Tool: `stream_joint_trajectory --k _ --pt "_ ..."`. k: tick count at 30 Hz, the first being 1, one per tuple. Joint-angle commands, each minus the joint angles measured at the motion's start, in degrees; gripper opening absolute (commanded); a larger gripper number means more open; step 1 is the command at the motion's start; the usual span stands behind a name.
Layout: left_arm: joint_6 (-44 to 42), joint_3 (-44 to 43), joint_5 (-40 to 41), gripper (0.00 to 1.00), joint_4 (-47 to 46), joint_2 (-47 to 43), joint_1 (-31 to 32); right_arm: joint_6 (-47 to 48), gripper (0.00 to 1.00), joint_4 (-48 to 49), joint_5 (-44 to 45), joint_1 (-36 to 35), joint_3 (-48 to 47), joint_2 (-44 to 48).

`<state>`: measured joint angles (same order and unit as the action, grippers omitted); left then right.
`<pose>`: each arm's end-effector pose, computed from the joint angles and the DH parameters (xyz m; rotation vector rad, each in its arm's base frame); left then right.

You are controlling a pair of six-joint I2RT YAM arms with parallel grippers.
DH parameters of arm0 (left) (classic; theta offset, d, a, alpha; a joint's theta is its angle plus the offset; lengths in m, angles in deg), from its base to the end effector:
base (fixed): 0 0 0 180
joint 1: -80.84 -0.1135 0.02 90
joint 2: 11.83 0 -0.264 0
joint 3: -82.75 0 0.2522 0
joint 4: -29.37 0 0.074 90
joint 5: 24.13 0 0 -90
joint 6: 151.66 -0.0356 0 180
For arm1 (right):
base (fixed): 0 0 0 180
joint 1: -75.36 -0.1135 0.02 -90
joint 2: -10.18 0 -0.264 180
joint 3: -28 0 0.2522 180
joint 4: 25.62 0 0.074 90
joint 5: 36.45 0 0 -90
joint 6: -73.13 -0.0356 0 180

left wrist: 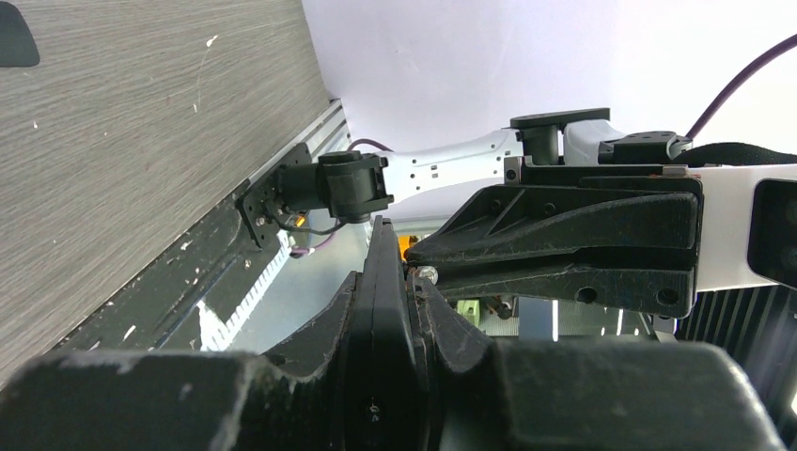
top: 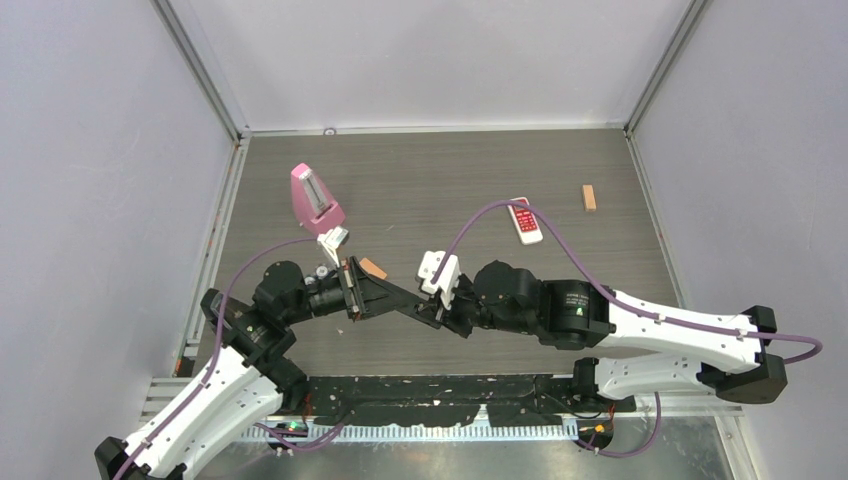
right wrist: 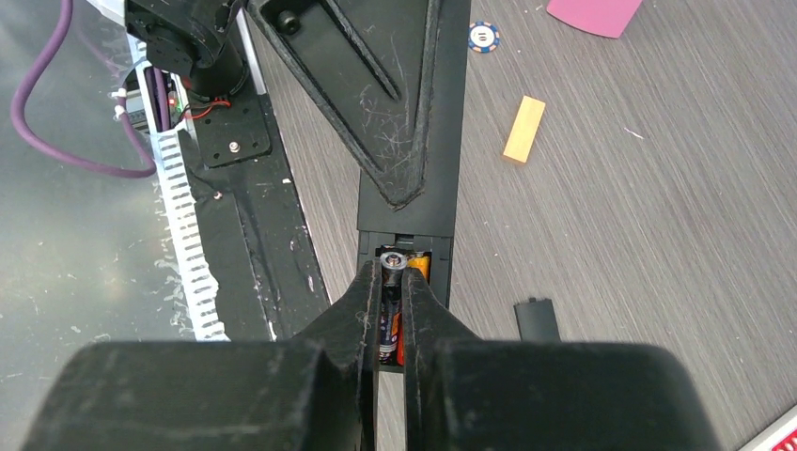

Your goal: Load the batteries into the remote control

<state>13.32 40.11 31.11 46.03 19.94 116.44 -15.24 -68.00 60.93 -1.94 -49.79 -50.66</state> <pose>0.1069 -0.1015 0.2896 -0.1411 2.0720 -1.8408 0.0553 0.2247 0.3706 -1.2578 1.6612 0.7008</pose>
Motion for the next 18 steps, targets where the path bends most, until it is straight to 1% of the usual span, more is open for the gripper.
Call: stream_joint_trajectory --k 1,14,18 --pt "1.1 -1.7 -1.1 0.00 -4.5 -0.6 -0.2 -0.3 0.08 -4.0 -0.3 -0.4 -2.1 -1.3" --pt "1.0 -1.9 -0.8 0.00 -3.9 -0.9 -0.2 -3.1 0.29 -0.3 2.4 -0.4 -1.5 -1.0" --pt "0.7 -2.0 -0.8 0.00 -3.7 -0.6 -0.1 -3.3 0.34 -0.3 2.3 -0.4 -1.9 -1.0"
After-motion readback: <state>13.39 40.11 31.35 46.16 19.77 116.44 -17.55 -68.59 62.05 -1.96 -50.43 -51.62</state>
